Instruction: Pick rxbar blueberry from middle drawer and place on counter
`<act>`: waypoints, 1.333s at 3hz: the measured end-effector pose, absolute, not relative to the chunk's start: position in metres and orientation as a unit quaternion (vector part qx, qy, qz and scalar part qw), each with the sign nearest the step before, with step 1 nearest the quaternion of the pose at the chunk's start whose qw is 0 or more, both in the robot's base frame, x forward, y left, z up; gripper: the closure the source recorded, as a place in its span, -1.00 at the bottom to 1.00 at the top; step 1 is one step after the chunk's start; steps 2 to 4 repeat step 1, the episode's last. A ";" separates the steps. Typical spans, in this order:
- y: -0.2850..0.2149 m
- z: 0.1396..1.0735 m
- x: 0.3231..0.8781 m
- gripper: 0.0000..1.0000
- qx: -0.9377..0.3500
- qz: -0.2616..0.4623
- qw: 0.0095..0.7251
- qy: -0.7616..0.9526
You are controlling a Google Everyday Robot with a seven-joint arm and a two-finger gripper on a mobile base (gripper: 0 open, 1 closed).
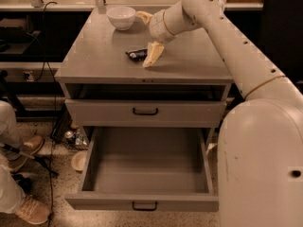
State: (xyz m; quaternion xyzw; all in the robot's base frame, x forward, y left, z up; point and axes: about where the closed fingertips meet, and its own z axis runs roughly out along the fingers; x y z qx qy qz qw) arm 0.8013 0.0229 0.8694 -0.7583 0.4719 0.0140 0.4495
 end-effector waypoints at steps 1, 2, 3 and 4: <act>0.000 0.877 0.811 -1.00 -0.739 0.026 0.457 0.494; 0.000 0.877 0.811 -1.00 -0.739 0.026 0.457 0.494; 0.000 0.877 0.811 -1.00 -0.739 0.026 0.457 0.494; 0.000 0.877 0.811 -1.00 -0.739 0.026 0.457 0.494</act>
Offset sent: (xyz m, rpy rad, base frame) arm 0.0000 0.0000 0.0000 0.0000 0.0000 0.0000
